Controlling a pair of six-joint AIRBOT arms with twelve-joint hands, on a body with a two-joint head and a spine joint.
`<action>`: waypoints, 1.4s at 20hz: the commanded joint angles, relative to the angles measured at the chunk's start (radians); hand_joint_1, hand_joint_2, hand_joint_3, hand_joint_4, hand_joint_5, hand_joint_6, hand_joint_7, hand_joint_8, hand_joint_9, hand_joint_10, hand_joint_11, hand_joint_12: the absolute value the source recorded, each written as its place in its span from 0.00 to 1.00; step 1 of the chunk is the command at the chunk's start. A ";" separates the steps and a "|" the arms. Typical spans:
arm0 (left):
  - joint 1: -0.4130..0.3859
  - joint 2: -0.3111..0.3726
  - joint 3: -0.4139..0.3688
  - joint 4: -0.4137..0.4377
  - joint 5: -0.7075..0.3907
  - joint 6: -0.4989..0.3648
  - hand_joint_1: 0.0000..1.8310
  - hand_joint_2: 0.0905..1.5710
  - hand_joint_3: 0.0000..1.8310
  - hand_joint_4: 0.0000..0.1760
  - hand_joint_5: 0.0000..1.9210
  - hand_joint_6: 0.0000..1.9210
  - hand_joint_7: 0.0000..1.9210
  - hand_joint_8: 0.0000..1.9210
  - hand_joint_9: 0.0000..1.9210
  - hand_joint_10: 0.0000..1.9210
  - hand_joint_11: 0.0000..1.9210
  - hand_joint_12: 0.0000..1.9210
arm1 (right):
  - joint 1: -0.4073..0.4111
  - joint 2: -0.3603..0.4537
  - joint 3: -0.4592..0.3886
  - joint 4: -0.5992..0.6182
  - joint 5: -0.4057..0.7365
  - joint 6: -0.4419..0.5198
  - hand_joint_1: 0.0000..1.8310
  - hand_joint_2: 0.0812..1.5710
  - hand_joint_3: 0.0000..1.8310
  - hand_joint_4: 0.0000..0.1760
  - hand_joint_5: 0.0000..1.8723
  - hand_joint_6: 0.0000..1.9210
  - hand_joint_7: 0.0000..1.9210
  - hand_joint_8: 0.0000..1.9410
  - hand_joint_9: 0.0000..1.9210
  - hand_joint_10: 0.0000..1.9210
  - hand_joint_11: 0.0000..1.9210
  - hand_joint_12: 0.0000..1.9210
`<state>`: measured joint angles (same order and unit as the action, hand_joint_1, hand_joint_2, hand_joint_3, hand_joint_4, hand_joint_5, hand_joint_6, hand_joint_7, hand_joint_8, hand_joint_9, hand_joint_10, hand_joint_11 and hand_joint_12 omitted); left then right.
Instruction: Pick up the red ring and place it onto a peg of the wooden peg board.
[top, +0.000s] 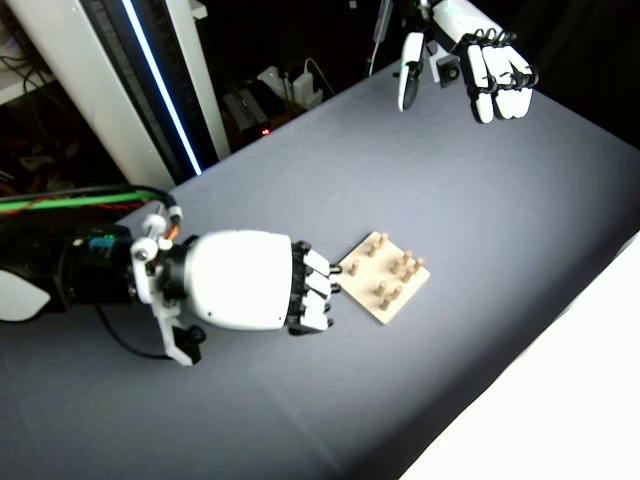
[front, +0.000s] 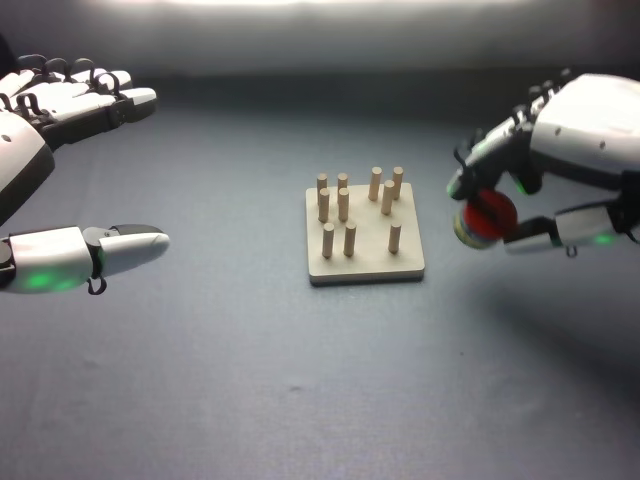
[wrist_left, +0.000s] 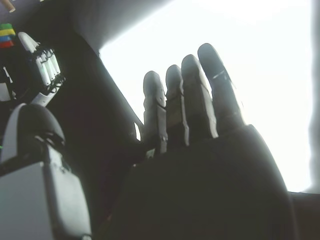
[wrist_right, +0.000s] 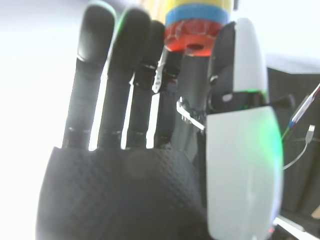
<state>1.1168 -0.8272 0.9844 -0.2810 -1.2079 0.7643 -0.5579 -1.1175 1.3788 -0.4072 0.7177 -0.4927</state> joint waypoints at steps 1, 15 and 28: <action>-0.003 0.005 -0.001 -0.003 -0.132 -0.004 0.34 0.62 0.00 0.07 0.19 0.00 0.13 0.00 0.11 0.00 0.00 0.43 | 0.020 -0.012 0.008 0.032 0.115 0.004 0.76 0.67 0.00 0.00 0.49 0.49 0.58 0.38 0.53 0.57 0.45 0.60; -0.003 0.004 0.000 -0.003 -0.128 -0.005 0.34 0.61 0.00 0.02 0.19 0.00 0.11 0.00 0.10 0.00 0.00 0.38 | 0.069 -0.118 0.065 0.009 0.066 0.005 0.76 0.67 0.00 0.00 0.53 0.50 0.59 0.37 0.49 0.57 0.33 0.62; -0.006 -0.001 -0.001 -0.001 -0.129 -0.010 0.33 0.62 0.00 0.04 0.19 0.00 0.12 0.00 0.11 0.00 0.00 0.40 | 0.083 -0.111 0.055 -0.004 0.047 0.010 0.76 0.67 0.00 0.00 0.52 0.51 0.59 0.36 0.49 0.58 0.35 0.62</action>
<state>1.1206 -0.8276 0.9844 -0.2810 -1.2110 0.7593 -0.4892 -1.2331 1.4338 -0.4458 0.6621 -0.4831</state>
